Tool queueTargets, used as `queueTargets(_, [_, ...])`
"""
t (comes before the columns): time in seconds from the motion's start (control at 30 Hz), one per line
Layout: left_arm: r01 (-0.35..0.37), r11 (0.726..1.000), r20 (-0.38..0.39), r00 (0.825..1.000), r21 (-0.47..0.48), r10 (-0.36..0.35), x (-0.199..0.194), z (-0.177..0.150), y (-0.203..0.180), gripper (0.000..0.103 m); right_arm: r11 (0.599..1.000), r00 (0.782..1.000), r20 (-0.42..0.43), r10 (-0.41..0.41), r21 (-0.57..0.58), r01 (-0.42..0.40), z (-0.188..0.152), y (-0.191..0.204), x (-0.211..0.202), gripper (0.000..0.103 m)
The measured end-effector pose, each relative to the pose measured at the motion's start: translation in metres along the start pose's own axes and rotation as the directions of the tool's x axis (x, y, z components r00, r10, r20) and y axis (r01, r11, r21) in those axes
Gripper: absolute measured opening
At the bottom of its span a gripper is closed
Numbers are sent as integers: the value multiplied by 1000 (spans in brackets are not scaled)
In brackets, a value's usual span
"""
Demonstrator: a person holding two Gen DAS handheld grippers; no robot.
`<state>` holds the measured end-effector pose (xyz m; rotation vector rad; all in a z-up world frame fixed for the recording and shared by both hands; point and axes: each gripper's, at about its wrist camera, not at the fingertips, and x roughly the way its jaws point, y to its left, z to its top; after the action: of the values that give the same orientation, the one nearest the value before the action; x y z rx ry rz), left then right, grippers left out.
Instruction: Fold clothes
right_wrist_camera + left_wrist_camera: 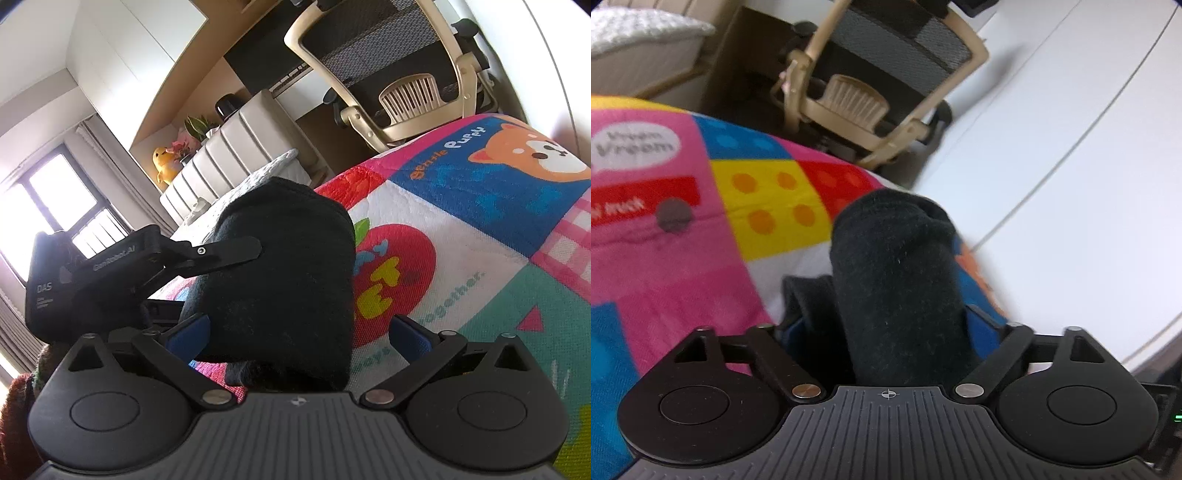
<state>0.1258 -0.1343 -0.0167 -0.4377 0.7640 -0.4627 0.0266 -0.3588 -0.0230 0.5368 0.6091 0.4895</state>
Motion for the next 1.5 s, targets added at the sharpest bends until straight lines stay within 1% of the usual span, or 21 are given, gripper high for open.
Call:
queueTargets(0.2, [-81,997,42,996,7,81,-20,-2,15,97,1000,1000,-13,-11,5,11,1,-1,2,103])
queueTargets(0.37, [-127,991,69,990,45,123,-30,-5,23,101,999,999,-37,-13,-35,12,1,4,3,103])
queueTargets(0.47, [-129,991,74,989,36,126,-29,-4,26,102,999,1000,-19,16,-51,-17,6,5,-3,103])
queueTargets(0.53, [-122,992,87,989,43,118,-30,-6,29,103,997,999,44,27,-76,-23,11,9,-16,103])
queueTargets(0.6, [-100,995,101,990,29,96,-30,-10,35,103,992,996,86,21,-123,-10,17,14,-27,103])
queueTargets(0.63, [-83,996,107,991,13,81,-30,-12,39,103,988,996,86,-2,-157,16,19,18,-29,103])
queueTargets(0.67, [-67,998,114,991,-3,67,-29,-14,43,103,978,996,75,-46,-198,60,22,23,-29,103])
queueTargets(0.73, [-34,999,135,990,-31,38,-29,-19,50,103,940,986,55,-155,-299,165,25,36,-24,103])
queueTargets(0.77, [-30,999,144,989,-29,34,-30,-20,50,103,921,980,63,-188,-335,199,26,41,-23,103])
queueTargets(0.8, [-32,999,146,989,-25,36,-31,-21,49,103,912,976,76,-204,-348,218,28,44,-21,103])
queueTargets(0.87, [-35,999,146,989,-20,37,-32,-21,49,103,909,971,92,-221,-342,240,33,48,-16,103])
queueTargets(0.93, [-35,999,142,989,-16,37,-33,-21,49,103,907,968,85,-237,-336,252,39,53,-6,103])
queueTargets(1.07, [-71,997,155,986,21,67,-38,-23,46,103,887,964,75,-257,-377,266,47,65,21,103])
queueTargets(1.23, [-101,994,175,980,42,92,-42,-25,42,103,819,955,110,-275,-494,293,61,91,56,103])
queueTargets(1.3, [-107,993,179,979,50,96,-43,-26,41,103,783,947,87,-310,-542,306,65,97,78,103])
queueTargets(1.33, [-106,993,179,979,47,96,-43,-26,42,103,775,942,61,-329,-553,307,66,96,89,103])
queueTargets(1.37, [-117,992,180,978,36,109,-43,-26,43,103,780,941,40,-337,-547,303,66,93,97,103])
queueTargets(1.4, [-119,993,180,977,19,113,-42,-25,46,103,798,942,13,-335,-527,291,68,88,103,103])
queueTargets(1.5, [-92,995,180,979,-43,98,-44,-23,57,103,876,953,-61,-297,-416,246,75,69,110,103])
